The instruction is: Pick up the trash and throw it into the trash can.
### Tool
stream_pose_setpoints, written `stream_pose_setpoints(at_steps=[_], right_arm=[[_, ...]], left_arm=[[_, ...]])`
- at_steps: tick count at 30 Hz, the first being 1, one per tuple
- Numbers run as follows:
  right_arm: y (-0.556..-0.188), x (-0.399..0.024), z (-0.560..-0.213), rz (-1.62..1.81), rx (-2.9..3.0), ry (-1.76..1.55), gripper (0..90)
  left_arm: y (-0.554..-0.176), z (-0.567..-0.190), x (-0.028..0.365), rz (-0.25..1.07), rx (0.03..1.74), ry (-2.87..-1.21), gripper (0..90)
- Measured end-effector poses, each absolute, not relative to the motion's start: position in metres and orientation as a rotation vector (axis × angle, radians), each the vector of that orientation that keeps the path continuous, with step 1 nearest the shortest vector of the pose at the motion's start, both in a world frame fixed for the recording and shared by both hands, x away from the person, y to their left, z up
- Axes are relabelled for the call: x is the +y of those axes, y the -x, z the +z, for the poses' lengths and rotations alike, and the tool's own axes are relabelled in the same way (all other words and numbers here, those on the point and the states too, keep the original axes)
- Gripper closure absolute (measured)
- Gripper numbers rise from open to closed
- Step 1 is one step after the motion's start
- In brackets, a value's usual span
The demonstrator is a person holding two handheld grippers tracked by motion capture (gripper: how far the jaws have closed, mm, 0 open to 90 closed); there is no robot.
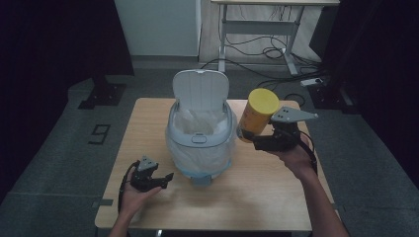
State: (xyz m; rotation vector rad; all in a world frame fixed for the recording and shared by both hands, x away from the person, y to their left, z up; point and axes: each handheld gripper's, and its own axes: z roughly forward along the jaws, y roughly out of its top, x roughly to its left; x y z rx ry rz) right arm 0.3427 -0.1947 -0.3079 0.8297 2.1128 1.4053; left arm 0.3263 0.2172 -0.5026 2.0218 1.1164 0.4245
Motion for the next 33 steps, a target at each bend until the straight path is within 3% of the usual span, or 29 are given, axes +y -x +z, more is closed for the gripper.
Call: stream_pose_setpoints(at_steps=[33], right_arm=[[-0.369, -0.158, -0.29, 1.391, 2.151, -0.789, 24.0]], left_arm=[[-0.328, -0.504, 0.221, 0.409, 1.126, -2.025, 24.8]])
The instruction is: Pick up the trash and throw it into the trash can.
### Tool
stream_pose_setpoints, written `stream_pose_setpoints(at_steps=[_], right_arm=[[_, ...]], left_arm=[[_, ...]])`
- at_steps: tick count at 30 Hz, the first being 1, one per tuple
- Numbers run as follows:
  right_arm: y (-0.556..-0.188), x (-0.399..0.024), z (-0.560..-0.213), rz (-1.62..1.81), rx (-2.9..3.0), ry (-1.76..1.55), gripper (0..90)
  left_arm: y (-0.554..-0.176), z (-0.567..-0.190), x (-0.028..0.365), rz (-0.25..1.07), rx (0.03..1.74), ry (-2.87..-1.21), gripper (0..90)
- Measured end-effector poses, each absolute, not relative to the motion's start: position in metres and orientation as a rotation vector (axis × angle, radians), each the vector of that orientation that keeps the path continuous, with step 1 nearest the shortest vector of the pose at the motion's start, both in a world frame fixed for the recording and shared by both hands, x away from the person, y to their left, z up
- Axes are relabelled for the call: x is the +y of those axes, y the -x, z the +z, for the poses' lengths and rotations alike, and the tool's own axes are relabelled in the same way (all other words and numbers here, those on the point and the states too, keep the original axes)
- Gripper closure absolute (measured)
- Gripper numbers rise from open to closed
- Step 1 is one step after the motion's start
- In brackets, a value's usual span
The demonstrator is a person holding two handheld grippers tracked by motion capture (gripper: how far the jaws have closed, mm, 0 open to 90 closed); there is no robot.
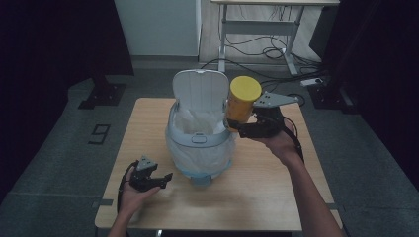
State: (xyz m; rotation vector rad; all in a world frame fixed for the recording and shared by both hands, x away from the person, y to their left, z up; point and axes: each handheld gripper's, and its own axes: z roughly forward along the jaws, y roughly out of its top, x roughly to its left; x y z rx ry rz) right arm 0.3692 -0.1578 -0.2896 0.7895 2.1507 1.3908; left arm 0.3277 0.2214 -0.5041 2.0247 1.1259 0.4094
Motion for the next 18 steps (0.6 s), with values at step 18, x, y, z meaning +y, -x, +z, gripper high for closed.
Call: stream_pose_setpoints(at_steps=[18], right_arm=[[-0.384, -0.14, -0.289, 1.401, 2.176, -0.783, 24.0]], left_arm=[[-0.328, -0.505, 0.223, 0.402, 1.13, -2.025, 24.8]])
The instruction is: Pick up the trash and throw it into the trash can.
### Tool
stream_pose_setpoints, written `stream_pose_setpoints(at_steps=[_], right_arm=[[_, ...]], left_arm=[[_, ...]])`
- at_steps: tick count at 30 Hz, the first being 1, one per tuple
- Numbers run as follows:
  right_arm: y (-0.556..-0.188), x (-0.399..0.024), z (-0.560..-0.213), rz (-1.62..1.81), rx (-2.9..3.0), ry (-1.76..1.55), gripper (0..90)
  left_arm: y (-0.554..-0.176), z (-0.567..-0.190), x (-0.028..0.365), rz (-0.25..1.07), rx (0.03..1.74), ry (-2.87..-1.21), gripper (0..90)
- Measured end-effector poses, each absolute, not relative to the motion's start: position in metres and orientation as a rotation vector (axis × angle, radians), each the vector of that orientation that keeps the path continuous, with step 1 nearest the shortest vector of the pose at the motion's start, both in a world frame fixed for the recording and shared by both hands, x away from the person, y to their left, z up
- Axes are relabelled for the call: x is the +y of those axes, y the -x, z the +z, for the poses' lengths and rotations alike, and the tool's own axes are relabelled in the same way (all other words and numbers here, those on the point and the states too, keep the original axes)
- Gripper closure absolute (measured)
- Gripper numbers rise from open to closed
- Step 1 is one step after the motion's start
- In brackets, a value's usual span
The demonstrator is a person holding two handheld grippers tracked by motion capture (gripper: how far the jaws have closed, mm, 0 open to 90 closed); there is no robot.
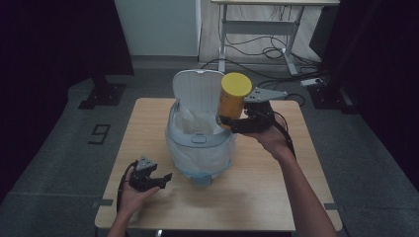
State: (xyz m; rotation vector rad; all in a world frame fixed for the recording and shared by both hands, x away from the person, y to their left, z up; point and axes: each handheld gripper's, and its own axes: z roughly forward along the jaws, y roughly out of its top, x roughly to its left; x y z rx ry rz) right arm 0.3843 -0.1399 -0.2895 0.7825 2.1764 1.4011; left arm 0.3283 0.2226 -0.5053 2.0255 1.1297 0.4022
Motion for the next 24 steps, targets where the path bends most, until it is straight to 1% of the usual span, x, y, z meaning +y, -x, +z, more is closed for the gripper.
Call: stream_pose_setpoints(at_steps=[24], right_arm=[[-0.398, -0.103, -0.279, 1.412, 2.215, -0.73, 24.0]], left_arm=[[-0.33, -0.506, 0.224, 0.394, 1.127, -2.029, 24.9]])
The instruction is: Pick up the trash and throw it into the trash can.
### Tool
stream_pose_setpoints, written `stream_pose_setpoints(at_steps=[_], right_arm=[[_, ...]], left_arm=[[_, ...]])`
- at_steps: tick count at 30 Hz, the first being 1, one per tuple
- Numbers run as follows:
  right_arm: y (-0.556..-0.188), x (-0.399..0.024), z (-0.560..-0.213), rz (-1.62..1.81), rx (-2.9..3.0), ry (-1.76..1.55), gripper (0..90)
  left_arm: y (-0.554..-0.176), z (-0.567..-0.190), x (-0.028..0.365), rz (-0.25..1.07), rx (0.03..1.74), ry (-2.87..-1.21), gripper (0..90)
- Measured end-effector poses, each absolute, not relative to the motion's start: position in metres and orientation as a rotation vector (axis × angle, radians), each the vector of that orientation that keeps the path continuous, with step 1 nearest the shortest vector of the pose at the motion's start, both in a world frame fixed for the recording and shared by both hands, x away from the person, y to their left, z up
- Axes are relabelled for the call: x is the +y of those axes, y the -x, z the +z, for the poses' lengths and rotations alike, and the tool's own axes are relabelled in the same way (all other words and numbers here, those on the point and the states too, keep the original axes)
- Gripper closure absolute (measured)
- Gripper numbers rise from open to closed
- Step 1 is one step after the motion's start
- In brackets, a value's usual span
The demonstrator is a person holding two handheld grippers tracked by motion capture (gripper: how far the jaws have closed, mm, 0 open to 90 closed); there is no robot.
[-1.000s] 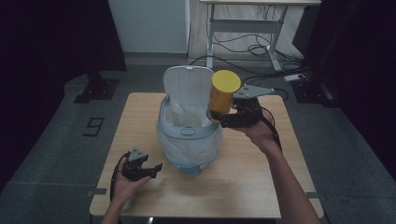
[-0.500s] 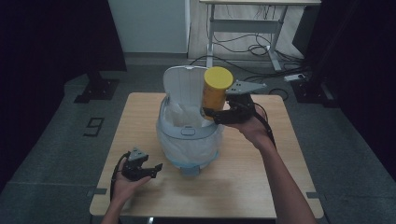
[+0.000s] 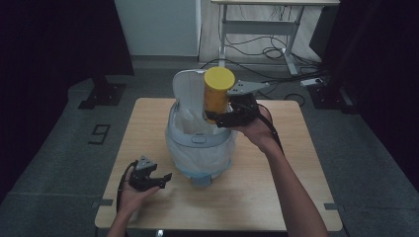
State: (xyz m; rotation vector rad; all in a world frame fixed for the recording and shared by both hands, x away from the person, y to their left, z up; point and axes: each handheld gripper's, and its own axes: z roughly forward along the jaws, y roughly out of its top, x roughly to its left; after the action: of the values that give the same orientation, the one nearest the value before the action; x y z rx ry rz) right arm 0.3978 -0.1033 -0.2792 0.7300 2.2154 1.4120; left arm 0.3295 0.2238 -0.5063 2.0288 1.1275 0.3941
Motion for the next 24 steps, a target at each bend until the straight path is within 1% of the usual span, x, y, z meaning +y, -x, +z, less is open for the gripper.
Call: stream_pose_setpoints(at_steps=[24], right_arm=[[-0.411, -0.075, -0.286, 1.418, 2.251, -0.71, 24.0]], left_arm=[[-0.329, -0.507, 0.225, 0.389, 1.129, -2.03, 25.0]])
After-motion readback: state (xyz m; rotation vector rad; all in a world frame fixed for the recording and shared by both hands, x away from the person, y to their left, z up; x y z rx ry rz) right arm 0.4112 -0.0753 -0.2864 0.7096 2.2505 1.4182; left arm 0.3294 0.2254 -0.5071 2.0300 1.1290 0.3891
